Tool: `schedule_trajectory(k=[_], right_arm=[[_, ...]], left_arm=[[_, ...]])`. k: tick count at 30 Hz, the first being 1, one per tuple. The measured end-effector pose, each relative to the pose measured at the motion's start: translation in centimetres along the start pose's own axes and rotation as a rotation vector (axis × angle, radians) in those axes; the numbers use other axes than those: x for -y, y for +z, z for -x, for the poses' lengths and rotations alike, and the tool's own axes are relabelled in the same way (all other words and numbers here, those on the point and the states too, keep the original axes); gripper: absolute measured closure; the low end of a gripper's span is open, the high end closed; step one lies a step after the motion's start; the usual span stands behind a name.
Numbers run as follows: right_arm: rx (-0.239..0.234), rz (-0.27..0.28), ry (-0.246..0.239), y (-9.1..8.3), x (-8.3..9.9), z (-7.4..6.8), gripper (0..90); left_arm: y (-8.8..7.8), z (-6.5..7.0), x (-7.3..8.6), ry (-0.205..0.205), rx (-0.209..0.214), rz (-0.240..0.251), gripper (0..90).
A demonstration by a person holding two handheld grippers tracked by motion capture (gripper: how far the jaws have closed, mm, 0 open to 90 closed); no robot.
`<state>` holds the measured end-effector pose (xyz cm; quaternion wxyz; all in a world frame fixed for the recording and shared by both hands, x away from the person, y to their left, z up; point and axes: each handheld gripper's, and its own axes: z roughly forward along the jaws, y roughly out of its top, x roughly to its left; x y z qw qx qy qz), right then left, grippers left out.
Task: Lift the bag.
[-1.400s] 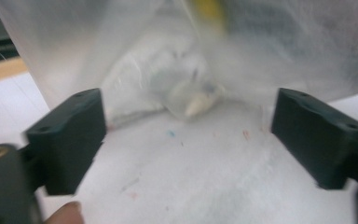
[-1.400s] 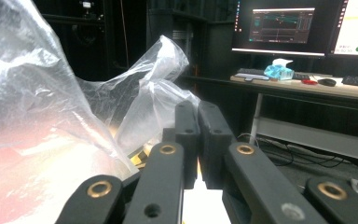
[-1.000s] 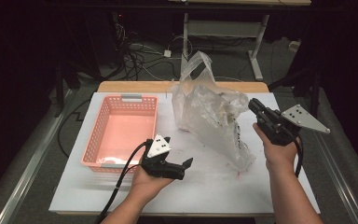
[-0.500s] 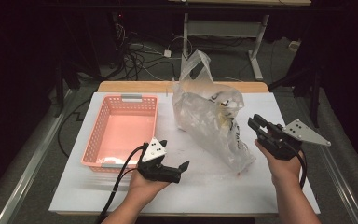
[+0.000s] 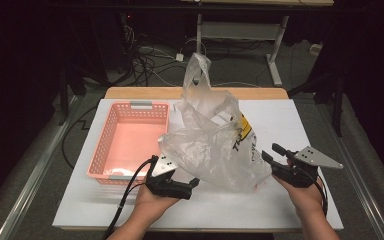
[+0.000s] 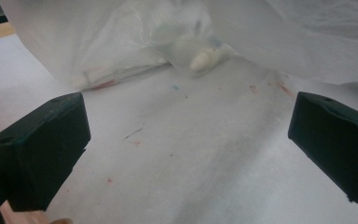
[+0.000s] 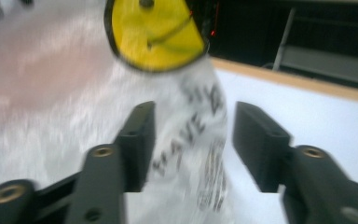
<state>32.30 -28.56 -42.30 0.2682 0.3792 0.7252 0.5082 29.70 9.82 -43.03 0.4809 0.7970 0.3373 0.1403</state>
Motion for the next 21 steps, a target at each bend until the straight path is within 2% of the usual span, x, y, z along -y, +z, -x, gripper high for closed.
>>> schedule_trajectory(k=[3, 8, 11, 14, 15, 18, 21], right_arm=[[-0.007, -0.024, 0.014, -0.1, 1.2, 0.0, 38.0], [-0.012, -0.030, 0.034, -0.8, 2.5, 0.0, 16.8], [-0.002, -0.026, 0.049, -1.4, 3.3, -0.2, 12.2], [-0.005, -0.026, 0.057, -1.9, 3.9, -0.6, 2.3], [-0.007, -0.023, 0.045, -1.9, 4.0, -0.7, 0.2], [-0.022, -0.024, 0.039, -1.7, 4.1, -0.7, 0.2], [-0.017, -0.031, 0.029, -1.4, 4.2, -0.8, 0.2]], left_arm=[[-0.2, 0.1, 0.3, -0.009, 0.002, 0.014, 0.0], [-0.7, 0.3, 0.8, -0.019, 0.004, 0.043, 0.0], [-1.2, 0.4, 1.0, -0.027, -0.001, 0.065, 0.0], [-2.0, 0.3, 1.4, -0.022, -0.014, 0.082, 0.0], [-2.2, 0.3, 1.5, -0.022, -0.017, 0.083, 0.0], [-2.6, 0.2, 1.8, -0.028, -0.027, 0.084, 0.0], [-2.8, 0.2, 2.0, -0.030, -0.032, 0.077, 0.0]])
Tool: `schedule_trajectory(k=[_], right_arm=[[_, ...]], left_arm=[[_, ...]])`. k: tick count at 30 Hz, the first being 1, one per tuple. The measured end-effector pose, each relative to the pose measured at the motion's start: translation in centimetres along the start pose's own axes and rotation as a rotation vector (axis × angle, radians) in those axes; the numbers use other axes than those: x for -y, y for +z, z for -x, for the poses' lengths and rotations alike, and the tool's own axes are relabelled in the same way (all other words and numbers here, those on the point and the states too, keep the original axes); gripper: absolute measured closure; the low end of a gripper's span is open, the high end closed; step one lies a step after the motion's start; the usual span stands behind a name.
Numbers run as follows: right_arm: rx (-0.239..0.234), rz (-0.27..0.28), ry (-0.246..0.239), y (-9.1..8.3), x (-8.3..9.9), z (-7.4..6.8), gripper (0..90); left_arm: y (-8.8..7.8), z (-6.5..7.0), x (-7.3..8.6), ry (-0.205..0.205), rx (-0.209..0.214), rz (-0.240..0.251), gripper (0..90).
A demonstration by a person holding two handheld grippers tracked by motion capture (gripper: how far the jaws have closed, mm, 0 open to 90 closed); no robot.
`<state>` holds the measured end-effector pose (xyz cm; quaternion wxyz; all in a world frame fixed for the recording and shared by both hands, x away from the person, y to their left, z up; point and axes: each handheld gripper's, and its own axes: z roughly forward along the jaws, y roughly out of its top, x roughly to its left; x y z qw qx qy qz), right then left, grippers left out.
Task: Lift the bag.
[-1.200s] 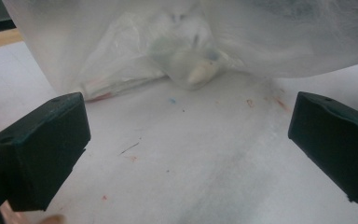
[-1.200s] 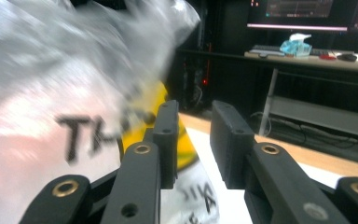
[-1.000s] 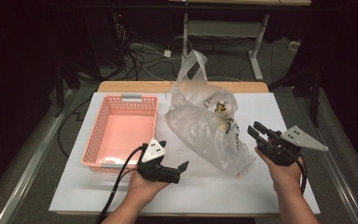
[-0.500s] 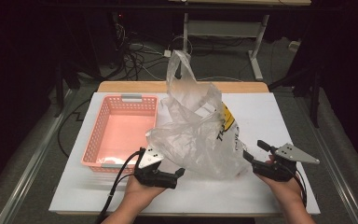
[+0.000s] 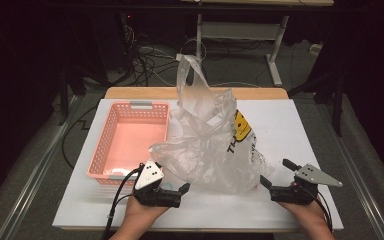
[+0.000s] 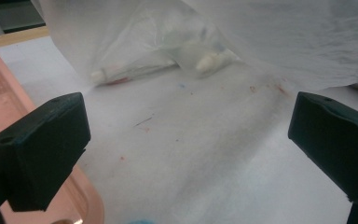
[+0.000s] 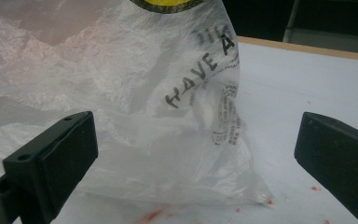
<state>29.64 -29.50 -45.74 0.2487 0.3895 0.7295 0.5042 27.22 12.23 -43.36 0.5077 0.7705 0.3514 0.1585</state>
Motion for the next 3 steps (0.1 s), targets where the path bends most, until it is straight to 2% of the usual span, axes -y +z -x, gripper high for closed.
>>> schedule_trajectory(k=[3], right_arm=[[0.006, 0.002, 0.001, -0.03, 0.03, -0.09, 0.2]], left_arm=[[-0.13, -0.04, 0.17, 0.000, -0.003, -0.005, 0.0]])
